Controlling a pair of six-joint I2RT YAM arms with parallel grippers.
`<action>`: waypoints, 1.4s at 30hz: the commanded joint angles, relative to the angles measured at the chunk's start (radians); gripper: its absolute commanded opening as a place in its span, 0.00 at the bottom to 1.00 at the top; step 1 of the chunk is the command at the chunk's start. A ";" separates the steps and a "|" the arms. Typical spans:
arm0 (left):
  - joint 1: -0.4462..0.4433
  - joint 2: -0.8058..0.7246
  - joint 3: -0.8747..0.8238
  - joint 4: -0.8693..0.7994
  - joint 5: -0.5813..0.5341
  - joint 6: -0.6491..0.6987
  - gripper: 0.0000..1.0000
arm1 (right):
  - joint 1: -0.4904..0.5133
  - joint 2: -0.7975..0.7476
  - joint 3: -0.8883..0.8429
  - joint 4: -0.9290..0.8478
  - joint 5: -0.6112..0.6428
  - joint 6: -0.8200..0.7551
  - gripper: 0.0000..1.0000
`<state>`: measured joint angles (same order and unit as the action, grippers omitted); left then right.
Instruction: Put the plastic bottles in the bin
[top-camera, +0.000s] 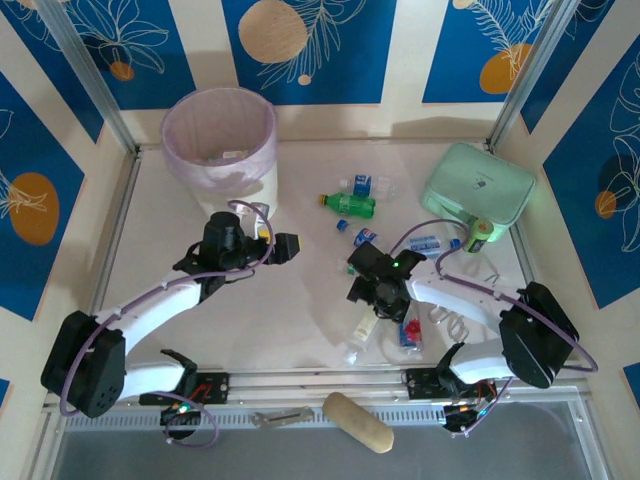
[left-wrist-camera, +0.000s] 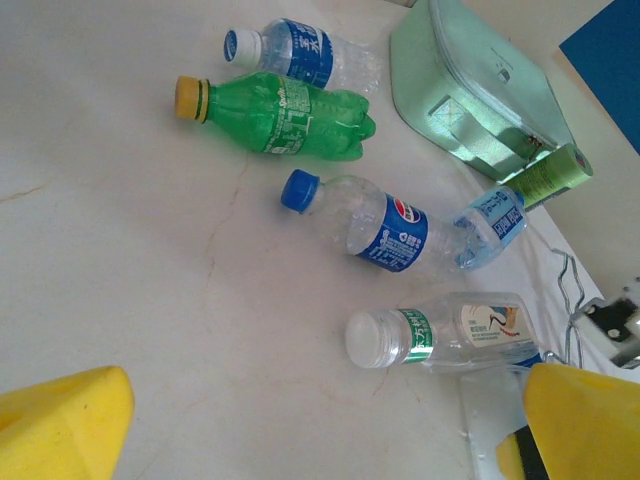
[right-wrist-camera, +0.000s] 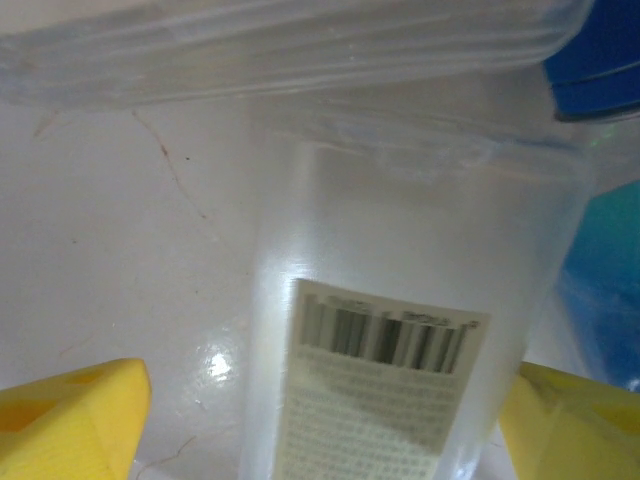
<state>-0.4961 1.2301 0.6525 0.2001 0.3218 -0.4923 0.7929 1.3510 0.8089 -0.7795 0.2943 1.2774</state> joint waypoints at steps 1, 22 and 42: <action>-0.010 0.001 -0.001 0.024 -0.005 0.008 1.00 | 0.009 0.029 -0.023 0.062 -0.015 0.046 0.89; -0.019 -0.040 -0.010 -0.010 -0.052 -0.003 1.00 | 0.026 0.123 0.021 0.154 0.029 -0.023 0.52; -0.167 0.122 0.095 0.045 0.105 -0.080 1.00 | -0.227 0.006 0.159 0.617 -0.054 -0.358 0.48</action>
<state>-0.6353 1.3228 0.6987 0.2031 0.3679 -0.5526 0.5720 1.3411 0.9245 -0.2687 0.2775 0.9703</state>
